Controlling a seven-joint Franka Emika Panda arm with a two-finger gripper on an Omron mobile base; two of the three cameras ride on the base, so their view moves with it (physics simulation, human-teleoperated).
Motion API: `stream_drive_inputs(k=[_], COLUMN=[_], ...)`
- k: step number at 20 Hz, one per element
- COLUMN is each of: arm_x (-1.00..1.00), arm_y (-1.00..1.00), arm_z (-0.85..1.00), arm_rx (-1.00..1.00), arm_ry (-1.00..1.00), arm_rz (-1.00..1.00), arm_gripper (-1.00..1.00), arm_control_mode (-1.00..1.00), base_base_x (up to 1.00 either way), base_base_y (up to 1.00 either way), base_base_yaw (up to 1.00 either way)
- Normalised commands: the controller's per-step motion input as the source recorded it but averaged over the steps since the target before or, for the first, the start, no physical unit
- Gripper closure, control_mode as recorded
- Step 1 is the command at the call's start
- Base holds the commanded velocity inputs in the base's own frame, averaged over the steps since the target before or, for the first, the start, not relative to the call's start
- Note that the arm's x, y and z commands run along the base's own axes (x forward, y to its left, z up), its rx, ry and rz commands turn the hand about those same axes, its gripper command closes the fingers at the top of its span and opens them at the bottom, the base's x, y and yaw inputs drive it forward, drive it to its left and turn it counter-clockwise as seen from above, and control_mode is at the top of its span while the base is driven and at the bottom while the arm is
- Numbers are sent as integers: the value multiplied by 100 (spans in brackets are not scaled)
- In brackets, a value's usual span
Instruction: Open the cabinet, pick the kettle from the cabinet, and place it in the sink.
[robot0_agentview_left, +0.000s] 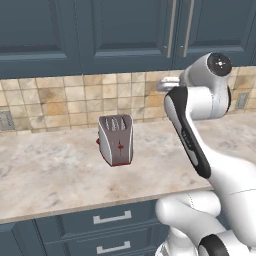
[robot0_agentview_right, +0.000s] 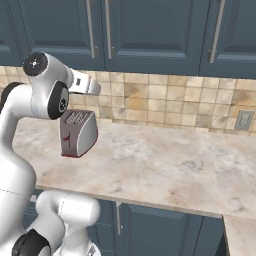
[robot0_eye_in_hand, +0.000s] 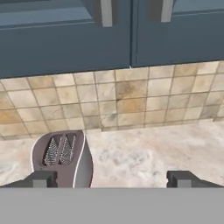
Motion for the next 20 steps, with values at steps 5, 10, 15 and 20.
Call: stream_drive_inputs(k=[5, 10, 15, 20], arm_x=[0, 0, 0, 0], arm_y=[0, 0, 0, 0], arm_z=[34, 35, 35, 35], arm_rx=[0, 0, 0, 0], arm_ry=[-15, -9, -6, -2], arm_rz=[0, 0, 0, 0], arm_gripper=[-100, -100, -100, -100], arm_control_mode=[-100, -100, -100, -100], base_base_x=[0, 0, 0, 0], base_base_y=[0, 0, 0, 0], base_base_yaw=[0, 0, 0, 0])
